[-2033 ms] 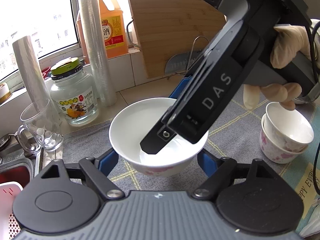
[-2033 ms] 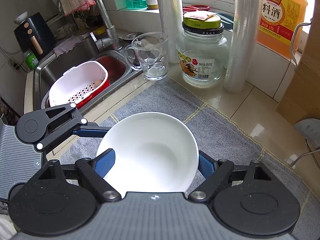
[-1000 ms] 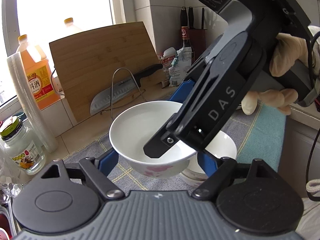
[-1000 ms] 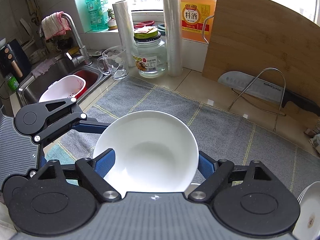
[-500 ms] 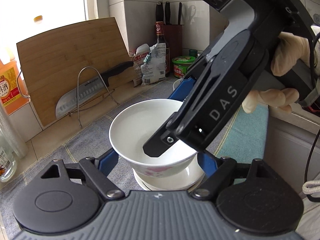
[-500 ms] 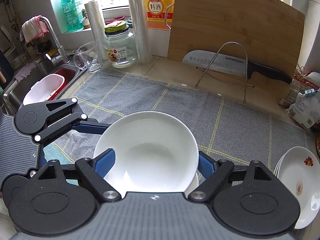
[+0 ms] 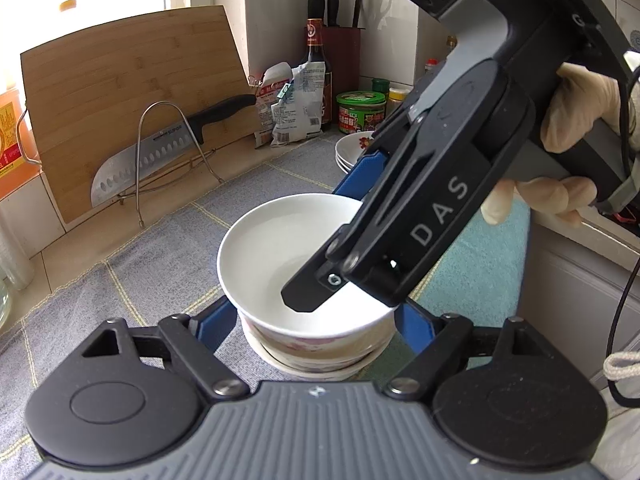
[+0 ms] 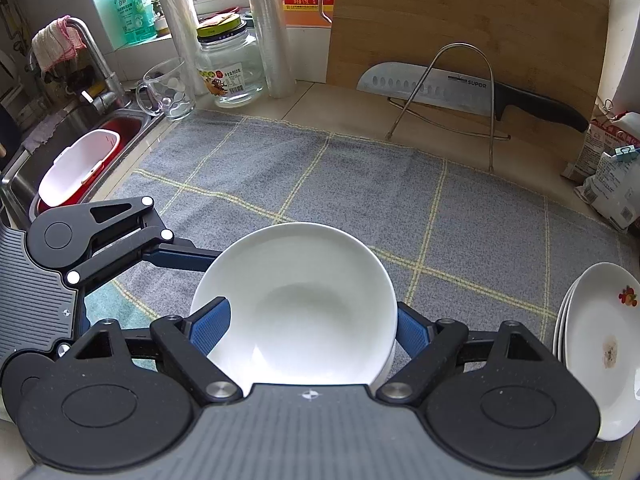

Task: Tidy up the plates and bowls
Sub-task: 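Carry the pink-flowered bowl over the nested white bowls with the right gripper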

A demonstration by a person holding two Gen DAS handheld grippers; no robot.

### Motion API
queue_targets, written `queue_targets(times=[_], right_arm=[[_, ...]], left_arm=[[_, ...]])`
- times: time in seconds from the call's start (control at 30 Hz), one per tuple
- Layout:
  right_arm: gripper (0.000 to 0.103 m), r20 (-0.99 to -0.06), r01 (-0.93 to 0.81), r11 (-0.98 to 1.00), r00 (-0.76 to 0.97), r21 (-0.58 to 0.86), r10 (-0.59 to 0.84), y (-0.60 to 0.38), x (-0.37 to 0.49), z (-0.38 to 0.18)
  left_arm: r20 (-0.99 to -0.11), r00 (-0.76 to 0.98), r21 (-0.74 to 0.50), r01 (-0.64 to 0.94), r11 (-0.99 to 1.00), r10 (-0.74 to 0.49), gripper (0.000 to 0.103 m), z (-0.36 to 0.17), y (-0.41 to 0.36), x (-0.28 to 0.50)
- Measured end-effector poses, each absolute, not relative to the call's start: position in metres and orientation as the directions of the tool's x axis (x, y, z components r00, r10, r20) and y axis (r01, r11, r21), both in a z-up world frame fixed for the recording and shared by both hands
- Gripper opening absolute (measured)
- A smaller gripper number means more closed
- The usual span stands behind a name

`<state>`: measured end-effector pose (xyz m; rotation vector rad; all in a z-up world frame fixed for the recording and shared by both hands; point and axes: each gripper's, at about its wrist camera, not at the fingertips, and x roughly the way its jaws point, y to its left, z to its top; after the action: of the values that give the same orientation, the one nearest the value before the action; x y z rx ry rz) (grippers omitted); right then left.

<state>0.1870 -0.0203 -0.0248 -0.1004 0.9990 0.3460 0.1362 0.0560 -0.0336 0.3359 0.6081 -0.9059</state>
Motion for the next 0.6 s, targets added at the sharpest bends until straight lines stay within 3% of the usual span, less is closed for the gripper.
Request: queue_targets(times=[0.6], right_arm=[[0.09, -0.849, -0.32, 0.944, 0.474, 0.084, 0.236, -0.0223, 0.1911, -0.0338]], left_arm=[[-0.642, 0.447, 0.009, 0.816, 0.577, -0.623, 0.085, -0.0374, 0.0528, 0.1377]])
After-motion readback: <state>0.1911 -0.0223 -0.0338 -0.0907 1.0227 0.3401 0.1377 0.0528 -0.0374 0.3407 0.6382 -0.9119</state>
